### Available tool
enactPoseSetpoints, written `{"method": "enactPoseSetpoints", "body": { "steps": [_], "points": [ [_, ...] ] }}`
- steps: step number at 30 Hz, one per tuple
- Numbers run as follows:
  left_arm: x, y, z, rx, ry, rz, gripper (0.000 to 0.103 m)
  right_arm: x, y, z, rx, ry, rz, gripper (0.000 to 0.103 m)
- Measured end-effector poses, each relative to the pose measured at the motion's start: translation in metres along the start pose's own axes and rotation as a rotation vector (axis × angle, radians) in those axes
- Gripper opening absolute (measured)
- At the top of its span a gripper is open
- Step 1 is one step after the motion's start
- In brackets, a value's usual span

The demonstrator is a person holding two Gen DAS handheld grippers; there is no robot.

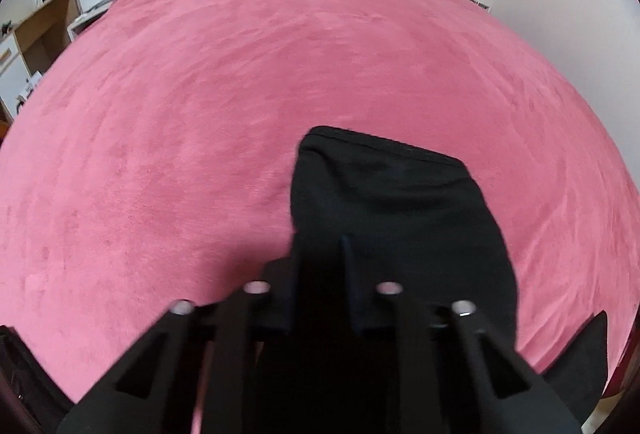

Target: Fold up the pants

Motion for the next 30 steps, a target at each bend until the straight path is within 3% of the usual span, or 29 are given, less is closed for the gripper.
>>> {"method": "enactPoseSetpoints", "body": {
  "steps": [9,19,25,30],
  "points": [
    [0.000,0.000,0.001,-0.002,0.002,0.000,0.100,0.068,-0.003,-0.053,-0.112,0.075,-0.110,0.006],
    [0.000,0.000,0.001,-0.001,0.000,-0.001,0.100,0.152,-0.029,-0.120,-0.297,0.145,-0.245,0.006],
    [0.000,0.001,0.001,0.000,-0.001,-0.001,0.100,0.187,-0.065,-0.170,-0.429,0.175,-0.317,0.006],
    [0.000,0.001,0.001,-0.001,0.000,-0.001,0.100,0.180,-0.117,-0.219,-0.588,0.128,-0.284,0.006]
  ]
}}
Point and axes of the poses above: each gripper's, at about its wrist camera, not at the fingertips, and x roughly against the way its jaws point, z to its left, y to its top, the point moved 3 cm from there along -x, roughly the way its jaws point, and after that the axes turned 5 degrees about -z, right-handed, at the moved point
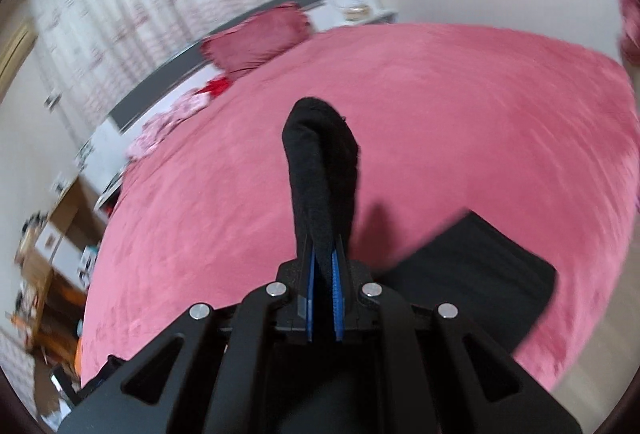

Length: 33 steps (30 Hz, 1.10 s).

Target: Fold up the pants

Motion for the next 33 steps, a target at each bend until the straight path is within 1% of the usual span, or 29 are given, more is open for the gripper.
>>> {"method": "enactPoseSetpoints", "body": {
  "steps": [2,3,4,5,6,7,8,10,11,12,14,15,16,17,18,19,21,22,23,24,25,26,27,28,29,30,31,32,33],
  "points": [
    [0.000,0.001,0.001,0.000,0.000,0.000,0.100,-0.003,-0.009,-0.029,-0.077,-0.037,0.016,0.007],
    [0.000,0.001,0.001,0.000,0.000,0.000,0.100,-0.006,-0.018,-0.048,-0.146,-0.039,0.039,0.008],
    [0.000,0.001,0.000,0.000,0.001,0.000,0.100,-0.008,-0.022,-0.062,-0.195,-0.038,0.058,0.012],
    [0.000,0.000,0.000,-0.001,0.001,0.000,0.100,-0.010,-0.027,-0.074,-0.246,-0.023,0.076,0.026],
    [0.000,0.001,0.000,0.000,0.000,0.000,0.100,-0.011,-0.032,-0.085,-0.311,0.026,0.090,0.041],
    [0.000,0.001,0.001,0.000,0.000,0.000,0.100,-0.011,-0.036,-0.092,-0.381,0.098,0.090,0.075],
    [0.001,0.000,0.000,0.000,0.000,0.000,0.100,-0.010,-0.038,-0.097,-0.425,0.138,0.082,0.084],
    [0.001,0.000,0.001,0.000,0.000,0.000,0.100,-0.010,-0.034,-0.103,-0.458,0.189,0.068,0.083],
    [0.001,0.000,0.000,-0.001,0.001,0.000,0.100,-0.012,-0.030,-0.104,-0.449,0.187,0.064,0.077],
    [0.001,0.001,0.000,-0.002,0.003,0.000,0.100,-0.015,-0.024,-0.107,-0.431,0.160,0.063,0.073],
    [0.003,0.001,0.000,-0.005,0.007,0.003,0.100,-0.023,-0.017,-0.111,-0.429,0.128,0.084,0.053],
    [0.004,0.002,-0.001,-0.006,0.009,0.004,0.100,-0.029,-0.013,-0.116,-0.441,0.099,0.108,0.044],
    [0.005,0.001,-0.001,-0.008,0.012,0.005,0.100,-0.030,-0.010,-0.118,-0.449,0.083,0.117,0.026],
    [0.007,0.001,-0.001,-0.010,0.013,0.003,0.100,-0.030,-0.007,-0.120,-0.453,0.072,0.120,0.011],
    [0.008,0.001,-0.002,-0.009,0.013,0.003,0.100,-0.024,-0.001,-0.122,-0.451,0.067,0.112,0.008],
    [0.009,0.000,-0.001,-0.007,0.011,0.003,0.100,-0.019,0.004,-0.124,-0.443,0.067,0.097,0.000],
    [0.010,0.000,0.000,-0.002,0.005,0.002,0.100,0.002,0.014,-0.124,-0.395,0.047,0.040,0.000],
    [0.009,0.000,0.000,0.000,0.003,0.002,0.100,0.015,0.019,-0.129,-0.355,0.006,0.000,0.000],
    [0.009,-0.001,-0.001,-0.001,0.005,0.002,0.100,0.023,0.020,-0.134,-0.331,-0.026,-0.017,0.000],
    [0.009,-0.001,-0.001,-0.003,0.007,0.002,0.100,0.029,0.018,-0.139,-0.314,-0.057,-0.021,0.000],
    [0.009,-0.001,-0.001,-0.006,0.011,0.002,0.100,0.031,0.015,-0.145,-0.303,-0.068,-0.005,0.000],
    [0.009,-0.001,-0.001,-0.008,0.013,0.002,0.100,0.029,0.013,-0.146,-0.301,-0.053,0.016,0.003],
    [0.009,-0.002,-0.001,-0.009,0.014,0.003,0.100,0.028,0.010,-0.147,-0.311,-0.010,0.040,0.005],
    [0.009,-0.001,0.000,-0.008,0.013,0.003,0.100,0.026,0.007,-0.147,-0.320,0.022,0.047,0.019],
    [0.009,-0.002,-0.001,-0.008,0.013,0.002,0.100,0.025,0.005,-0.145,-0.335,0.060,0.054,0.058],
    [0.009,-0.002,-0.001,-0.007,0.012,0.003,0.100,0.022,0.004,-0.141,-0.339,0.064,0.060,0.071],
    [0.009,-0.002,-0.002,-0.009,0.014,0.005,0.100,0.018,0.003,-0.138,-0.329,0.058,0.060,0.068],
    [0.009,-0.003,-0.002,-0.010,0.015,0.006,0.100,0.012,0.003,-0.133,-0.319,0.045,0.066,0.059],
    [0.009,-0.003,-0.003,-0.012,0.017,0.009,0.100,0.003,0.002,-0.132,-0.321,0.021,0.085,0.055]
  ]
}}
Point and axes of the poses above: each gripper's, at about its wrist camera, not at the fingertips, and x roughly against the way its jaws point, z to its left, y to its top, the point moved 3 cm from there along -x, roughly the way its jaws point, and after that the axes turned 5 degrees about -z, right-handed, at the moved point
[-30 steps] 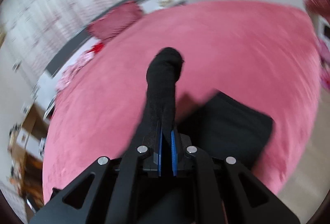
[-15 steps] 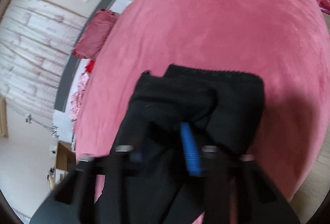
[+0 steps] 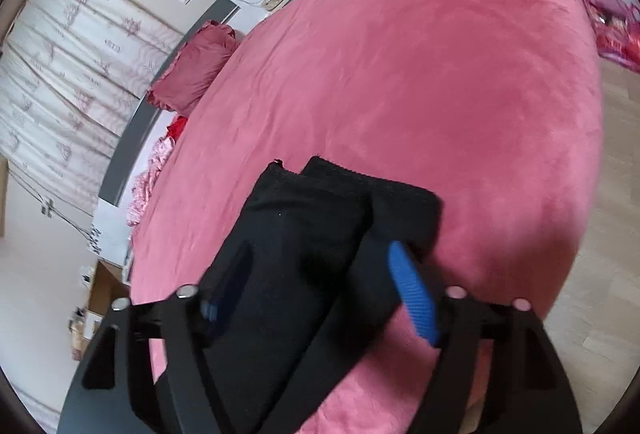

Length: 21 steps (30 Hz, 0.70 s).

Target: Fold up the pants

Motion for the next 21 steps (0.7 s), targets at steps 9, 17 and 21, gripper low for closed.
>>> {"method": "enactPoseSetpoints", "body": {
  "steps": [9,17,21],
  "points": [
    [0.001,-0.003,0.000,-0.003,0.002,0.001,0.100,-0.011,0.013,0.006,-0.060,0.041,-0.026,0.010],
    [0.001,-0.003,0.000,-0.003,0.001,0.001,0.100,0.008,-0.001,-0.034,-0.046,-0.117,-0.048,0.010],
    [0.001,-0.004,0.000,0.001,-0.004,0.002,0.100,0.000,-0.003,-0.048,-0.159,-0.052,-0.060,0.020]
  ]
}}
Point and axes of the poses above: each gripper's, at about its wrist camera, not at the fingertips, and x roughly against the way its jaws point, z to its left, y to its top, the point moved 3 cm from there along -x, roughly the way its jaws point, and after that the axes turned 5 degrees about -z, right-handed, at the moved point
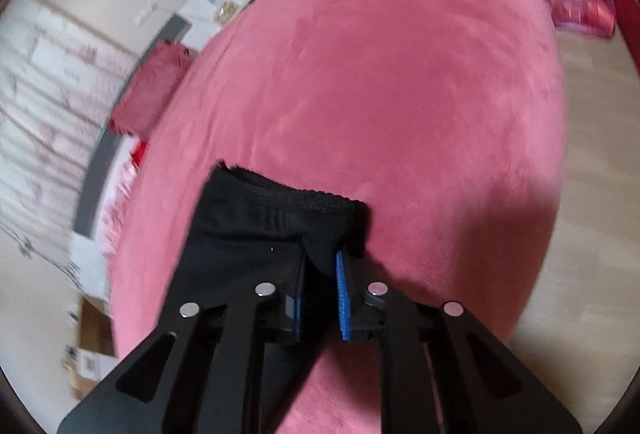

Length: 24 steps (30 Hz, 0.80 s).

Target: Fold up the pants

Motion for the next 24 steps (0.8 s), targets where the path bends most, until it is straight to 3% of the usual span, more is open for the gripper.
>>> {"method": "enactPoseSetpoints", "body": {
  "steps": [2,4,9,11,13,15,17,21,24],
  "points": [
    [0.001,0.000,0.000,-0.001,0.000,0.000,0.100,0.007,0.002,0.011,0.017,-0.004,-0.023,0.037],
    [0.001,-0.001,0.000,-0.003,0.002,0.000,0.100,0.026,0.002,0.028,0.082,-0.019,-0.096,0.048],
    [0.009,0.000,-0.004,-0.020,0.033,0.002,0.100,0.049,-0.028,0.086,0.378,-0.051,-0.218,0.048],
    [0.025,0.002,-0.013,-0.019,0.020,-0.038,0.100,0.041,-0.049,0.111,0.524,-0.039,-0.195,0.041],
    [0.042,0.003,-0.028,-0.022,-0.062,-0.101,0.100,0.020,-0.066,0.122,0.620,-0.050,-0.110,0.022],
    [0.055,0.002,-0.062,-0.103,-0.156,-0.129,0.100,-0.002,-0.074,0.123,0.639,-0.084,-0.033,0.012],
    [0.055,0.000,-0.089,-0.181,-0.193,-0.103,0.100,-0.026,-0.075,0.121,0.603,-0.105,0.048,0.008],
    [0.039,-0.001,-0.124,-0.276,-0.176,-0.082,0.100,-0.058,-0.072,0.130,0.628,-0.149,0.070,0.008],
    [0.003,-0.003,-0.124,-0.294,-0.109,0.015,0.100,-0.076,-0.074,0.137,0.711,-0.206,0.055,0.005]
  ]
}}
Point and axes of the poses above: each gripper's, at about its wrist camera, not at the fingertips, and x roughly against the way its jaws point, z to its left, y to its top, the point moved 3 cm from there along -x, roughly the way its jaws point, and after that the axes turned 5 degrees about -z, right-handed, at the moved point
